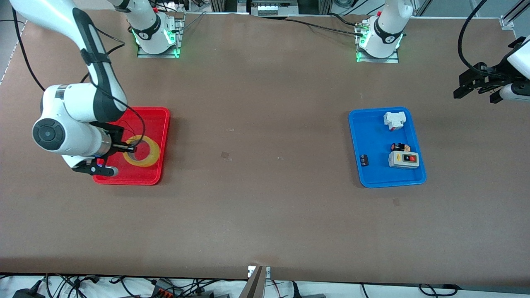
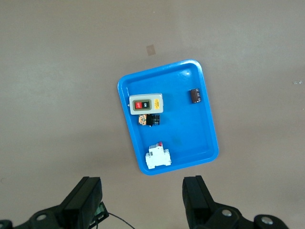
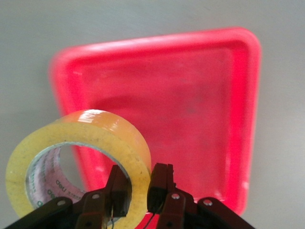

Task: Place and move tape with both arms
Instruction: 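Carry the tape with the right gripper and lower it into the red tray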

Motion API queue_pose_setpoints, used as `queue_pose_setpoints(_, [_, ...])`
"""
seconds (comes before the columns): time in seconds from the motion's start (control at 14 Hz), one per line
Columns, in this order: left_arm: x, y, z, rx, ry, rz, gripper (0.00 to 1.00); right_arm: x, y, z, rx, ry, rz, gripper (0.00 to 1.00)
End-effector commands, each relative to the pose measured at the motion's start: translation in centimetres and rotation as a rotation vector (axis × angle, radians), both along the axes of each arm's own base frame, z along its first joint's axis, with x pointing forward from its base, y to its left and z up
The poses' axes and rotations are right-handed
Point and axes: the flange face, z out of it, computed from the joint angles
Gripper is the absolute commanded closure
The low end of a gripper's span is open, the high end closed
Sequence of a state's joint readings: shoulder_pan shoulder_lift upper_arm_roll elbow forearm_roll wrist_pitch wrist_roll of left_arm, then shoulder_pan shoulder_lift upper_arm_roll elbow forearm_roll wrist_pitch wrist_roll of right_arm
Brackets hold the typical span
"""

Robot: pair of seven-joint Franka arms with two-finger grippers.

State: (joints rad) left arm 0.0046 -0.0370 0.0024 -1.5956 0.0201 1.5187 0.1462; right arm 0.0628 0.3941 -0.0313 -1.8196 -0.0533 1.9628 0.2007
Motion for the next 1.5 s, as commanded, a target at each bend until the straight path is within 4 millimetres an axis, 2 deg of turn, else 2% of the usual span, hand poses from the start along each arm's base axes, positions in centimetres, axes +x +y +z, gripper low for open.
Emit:
queue_pose_setpoints(0.0, [-1.1, 0.3, 0.7, -0.01, -0.009, -0.019, 0.0, -1.1, -5.3, -1.9, 0.023, 0.006, 0.025, 1.0])
queue_pose_setpoints(0.36, [-1.0, -0.3, 0.5, -0.003, 0.0, -0.029, 0.0, -2.7, -5.2, -5.5, 0.026, -0.026, 0.032, 1.0])
queue_pose_setpoints(0.57, [-1.0, -0.8, 0.6, -0.001, -0.003, -0.037, 0.0, -3.9, -5.9, -6.7, 0.015, -0.01, 0.032, 0.95])
queue_pose_setpoints(0.64, [-0.9, -0.9, 0.4, -0.001, 0.0, -0.04, 0.0, -4.0, -5.9, -6.9, 0.014, -0.018, 0.03, 0.86])
queue_pose_setpoints(0.71, [-0.9, -0.9, 0.4, -0.002, 0.0, -0.04, 0.0, -4.0, -6.0, -7.2, 0.014, -0.015, 0.026, 0.46])
queue_pose_setpoints(0.79, [-0.9, -0.9, 0.4, -0.002, 0.002, -0.04, 0.0, -3.9, -6.3, -7.1, 0.013, -0.017, 0.018, 0.0])
queue_pose_setpoints(0.86, [-0.9, -0.9, 0.4, -0.002, 0.0, -0.039, 0.0, -3.9, -6.5, -6.4, 0.012, -0.02, 0.015, 0.0])
queue_pose_setpoints(0.93, [-0.9, -0.9, 0.4, -0.002, 0.0, -0.039, 0.0, -3.9, -6.1, -4.7, 0.01, -0.02, 0.017, 0.0])
queue_pose_setpoints(1.07, [-1.0, -0.8, 0.3, -0.003, 0.004, -0.037, 0.0, -2.9, -5.4, 1.4, 0.008, -0.034, 0.039, 0.0])
queue_pose_setpoints(1.14, [-0.9, -0.8, 0.3, -0.002, 0.002, -0.037, 0.0, -2.1, -4.7, 5.1, 0.007, -0.04, 0.056, 0.0])
queue_pose_setpoints(1.29, [-0.9, -0.8, 0.3, -0.003, 0.004, -0.037, 0.0, -0.5, -4.4, 12.5, 0.019, -0.029, 0.064, 0.0])
queue_pose_setpoints(1.43, [-0.9, -0.8, 0.3, -0.003, 0.004, -0.037, 0.0, 0.6, -2.8, 19.8, 0.025, -0.052, 0.088, 0.0])
